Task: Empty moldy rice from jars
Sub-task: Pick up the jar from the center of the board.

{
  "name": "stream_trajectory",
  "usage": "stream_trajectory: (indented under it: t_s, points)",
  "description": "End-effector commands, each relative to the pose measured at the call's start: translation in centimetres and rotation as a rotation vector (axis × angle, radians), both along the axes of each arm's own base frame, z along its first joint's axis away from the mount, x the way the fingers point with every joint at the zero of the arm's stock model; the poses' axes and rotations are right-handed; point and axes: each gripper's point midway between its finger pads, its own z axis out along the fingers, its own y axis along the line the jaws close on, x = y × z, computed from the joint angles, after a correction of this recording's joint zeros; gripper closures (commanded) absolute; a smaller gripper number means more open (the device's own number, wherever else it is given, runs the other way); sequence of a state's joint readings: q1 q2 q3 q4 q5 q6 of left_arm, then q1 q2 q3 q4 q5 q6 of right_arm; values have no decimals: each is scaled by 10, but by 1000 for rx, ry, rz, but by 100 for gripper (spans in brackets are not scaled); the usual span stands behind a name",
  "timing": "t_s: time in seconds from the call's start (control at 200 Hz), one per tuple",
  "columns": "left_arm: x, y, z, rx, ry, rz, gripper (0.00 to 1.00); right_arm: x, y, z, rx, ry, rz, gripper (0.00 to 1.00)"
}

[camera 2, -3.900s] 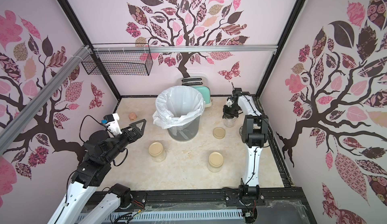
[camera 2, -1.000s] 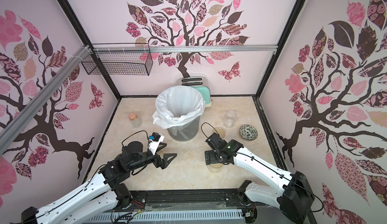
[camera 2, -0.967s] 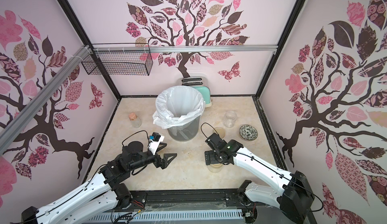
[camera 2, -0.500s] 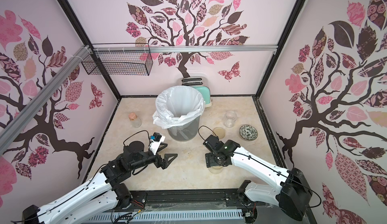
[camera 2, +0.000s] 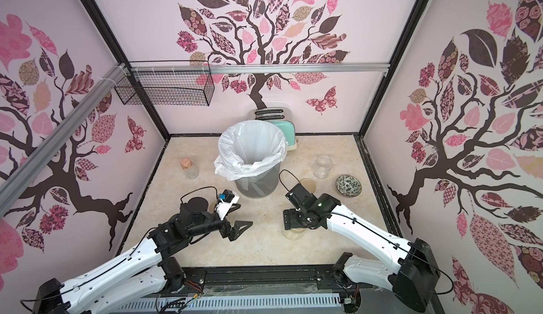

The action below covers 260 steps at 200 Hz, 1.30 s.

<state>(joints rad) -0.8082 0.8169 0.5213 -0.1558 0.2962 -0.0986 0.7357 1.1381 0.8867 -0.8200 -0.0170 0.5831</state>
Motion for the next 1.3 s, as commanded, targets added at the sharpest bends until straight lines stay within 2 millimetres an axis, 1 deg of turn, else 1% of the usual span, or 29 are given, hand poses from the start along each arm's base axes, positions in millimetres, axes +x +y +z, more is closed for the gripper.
stream_trajectory:
  t_s: [0.0, 0.1, 0.185, 0.32, 0.51, 0.63, 0.825, 0.97, 1.125, 1.25, 1.29, 1.295]
  points:
    - [-8, -9, 8, -2, -80, -103, 2, 23, 29, 52, 208, -100, 42, 43]
    - [-11, -15, 11, 10, -151, -171, 2, 31, 37, 78, 294, -125, 69, 43]
    - [-15, -22, 13, 20, -195, -242, 2, 34, 46, 95, 332, -138, 107, 43]
    - [-8, -36, 9, 61, -214, -298, 2, 36, 61, 117, 408, -148, 153, 44]
    - [5, -56, 14, 68, -273, -331, 2, 34, 78, 143, 515, -160, 200, 45]
    - [15, -64, 13, 85, -290, -321, 2, 31, 83, 150, 553, -152, 219, 45]
    - [27, -71, 17, 66, -314, -281, 2, 26, 86, 151, 587, -137, 233, 45]
    - [32, -73, 21, 49, -342, -254, 2, 23, 91, 158, 638, -137, 245, 45]
    - [35, -75, 22, 41, -355, -243, 2, 20, 96, 161, 678, -124, 268, 45]
    - [37, -76, 24, 36, -356, -236, 2, 20, 96, 167, 721, -129, 272, 45]
    - [38, -74, 22, 39, -344, -221, 2, 19, 96, 169, 736, -130, 270, 45]
    - [39, -75, 25, 28, -355, -217, 2, 20, 96, 169, 737, -130, 270, 45]
